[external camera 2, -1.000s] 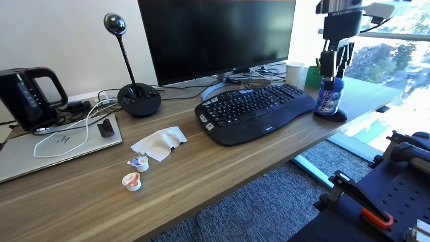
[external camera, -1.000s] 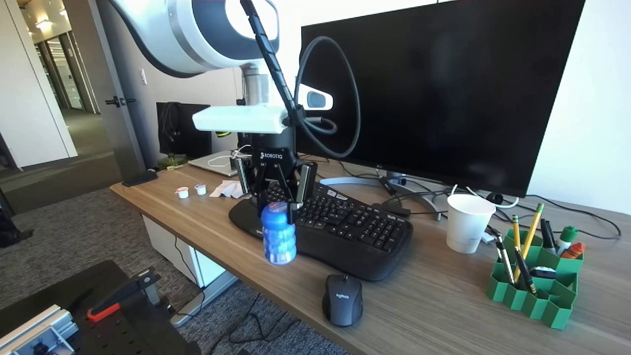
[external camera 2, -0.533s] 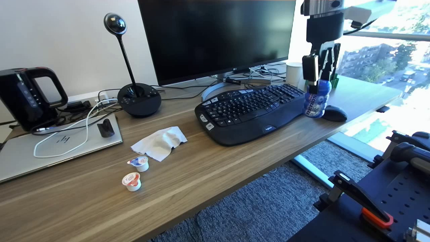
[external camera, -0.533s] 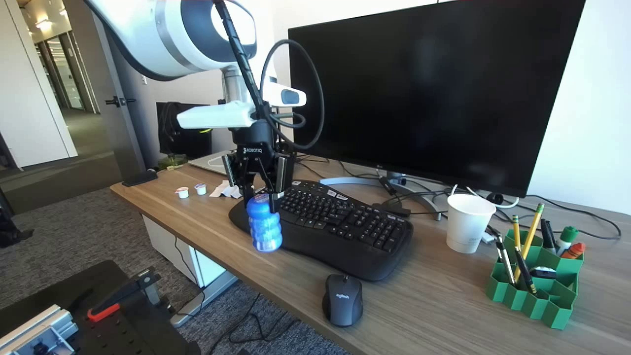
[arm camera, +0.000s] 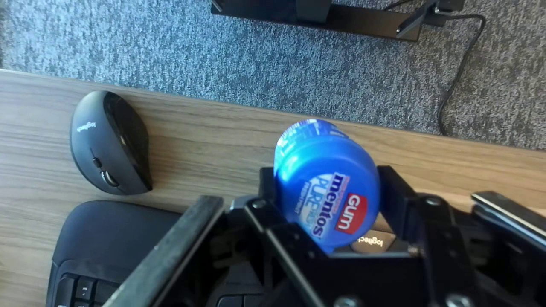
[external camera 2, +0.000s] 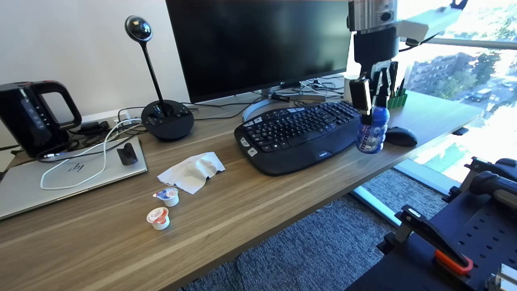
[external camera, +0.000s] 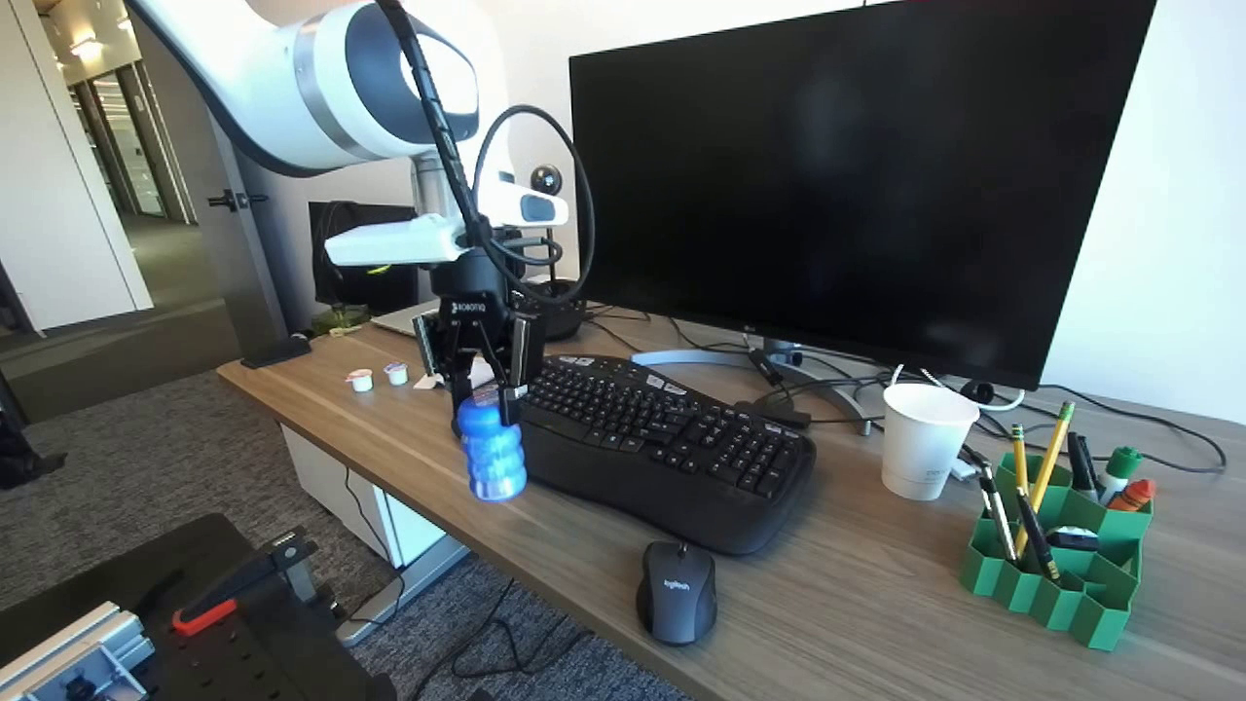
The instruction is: Move the blue bottle to the left
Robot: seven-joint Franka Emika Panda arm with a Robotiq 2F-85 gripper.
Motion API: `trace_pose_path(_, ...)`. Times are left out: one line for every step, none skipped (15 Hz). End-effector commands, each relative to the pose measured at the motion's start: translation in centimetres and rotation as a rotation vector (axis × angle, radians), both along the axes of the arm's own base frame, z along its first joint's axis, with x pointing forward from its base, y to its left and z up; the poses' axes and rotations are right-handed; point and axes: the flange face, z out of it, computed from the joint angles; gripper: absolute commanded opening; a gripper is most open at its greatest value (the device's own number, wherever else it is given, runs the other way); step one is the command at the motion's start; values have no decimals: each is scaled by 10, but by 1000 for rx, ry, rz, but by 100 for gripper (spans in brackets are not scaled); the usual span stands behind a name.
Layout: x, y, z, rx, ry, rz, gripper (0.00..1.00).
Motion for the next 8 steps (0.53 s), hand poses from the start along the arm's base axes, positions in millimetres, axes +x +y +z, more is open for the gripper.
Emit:
trace_pose_path(-4,16,4,-7,43,5,35)
trace_pose_path(-6,19,5,-6,53,9,35)
trace_pose_path(-8,22,4,-7,64,12,35)
trace_pose_path(-9,25,5,-6,67,16,35)
trace_pose_path(-9,29,5,-6,67,18,35)
trace_pose_path(-9,32,5,-7,65,17,35)
trace_pose_path(-9,35,5,-8,63,18,35)
trace_pose_path(-9,38,5,-11,55,19,35)
